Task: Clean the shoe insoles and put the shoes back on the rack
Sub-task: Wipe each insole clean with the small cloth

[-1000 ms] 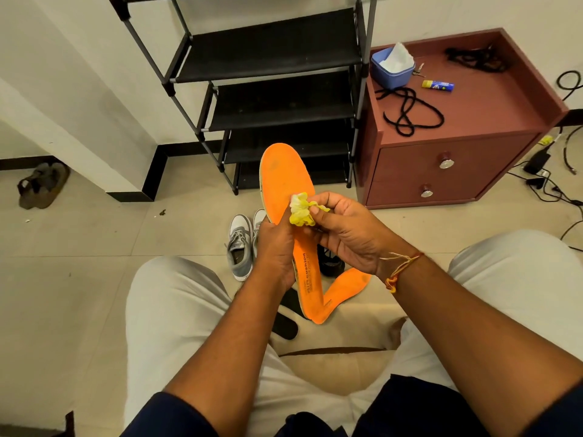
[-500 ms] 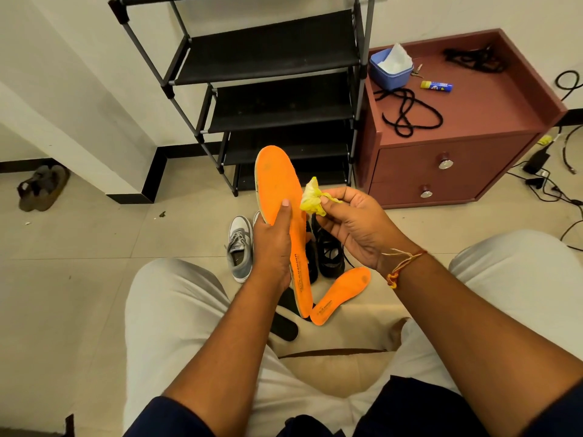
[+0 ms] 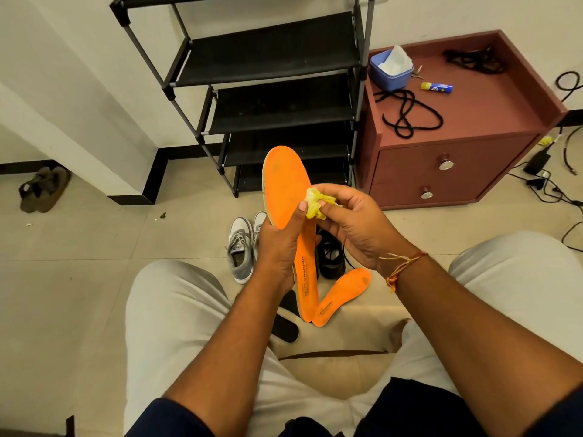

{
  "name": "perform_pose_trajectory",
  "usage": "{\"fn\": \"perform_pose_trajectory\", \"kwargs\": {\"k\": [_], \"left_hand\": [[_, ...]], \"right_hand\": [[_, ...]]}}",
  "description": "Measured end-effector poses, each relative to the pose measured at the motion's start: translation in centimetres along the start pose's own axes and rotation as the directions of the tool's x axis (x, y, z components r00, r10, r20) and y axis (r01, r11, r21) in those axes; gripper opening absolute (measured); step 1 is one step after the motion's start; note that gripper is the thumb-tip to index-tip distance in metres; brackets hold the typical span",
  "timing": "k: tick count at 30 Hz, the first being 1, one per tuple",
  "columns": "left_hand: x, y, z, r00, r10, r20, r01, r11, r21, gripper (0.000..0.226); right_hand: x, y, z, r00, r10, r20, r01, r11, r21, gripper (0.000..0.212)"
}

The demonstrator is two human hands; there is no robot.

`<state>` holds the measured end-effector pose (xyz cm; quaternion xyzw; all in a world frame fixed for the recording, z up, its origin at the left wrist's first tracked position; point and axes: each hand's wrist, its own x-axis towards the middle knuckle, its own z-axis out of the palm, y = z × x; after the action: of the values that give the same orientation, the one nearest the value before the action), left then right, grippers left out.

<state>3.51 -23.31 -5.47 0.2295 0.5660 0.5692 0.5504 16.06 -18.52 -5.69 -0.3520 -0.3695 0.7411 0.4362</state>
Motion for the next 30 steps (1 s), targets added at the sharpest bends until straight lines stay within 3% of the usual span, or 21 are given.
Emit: {"fn": "perform_pose_trajectory", "kwargs": {"k": [5,10,15,18,21,28,30], "left_hand": [[0.0,0.0,0.0,0.999,-0.024,0.037,0.024,1.0,0.005,0.033],[0.3,-0.4,-0.2,0.999,-0.016,0.039,0.015,1.0,0.011,0.049],[0.3,-0.5,0.0,0.999,-0.003,0.042,0.003,1.0,0.009,0.037],[0.3,-0.4,-0.1,0.999,-0.006,0.035,0.006,1.0,-0.013,0.044],[0.3,-0.4,-0.2,0.999,-0.006,0.054,0.007,1.0,-0.017,0.042],[0.3,-0.8,-0.4,0.997,-0.012,0.078,0.009,1.0,0.03,0.045],[0.3,-0.8,-0.5,0.996,-0.007,0.084,0.004,1.0,0.03,0.048]], "right_hand": [[0.0,0.3,-0.1,0.996,-0.016,-0.082,0.017,1.0,0.006,0.024],[0.1,0.5,-0.3,0.986,-0.058,-0.159,0.024,0.978,-0.208,0.025],[0.1,0.3,0.3,0.991,0.051,-0.122,-0.05,0.999,0.015,0.021],[-0.1,-0.3,0.4,0.99,0.104,-0.091,-0.089,0.983,0.16,0.023],[-0.2,-0.5,0.4,0.994,0.093,-0.057,-0.087,0.991,0.103,0.043],[-0.1,-0.5,0.0,0.986,0.084,-0.142,-0.079,0.996,0.042,0.007],[0.0,-0.8,-0.4,0.992,0.077,-0.096,-0.076,0.997,0.012,0.015]]}}
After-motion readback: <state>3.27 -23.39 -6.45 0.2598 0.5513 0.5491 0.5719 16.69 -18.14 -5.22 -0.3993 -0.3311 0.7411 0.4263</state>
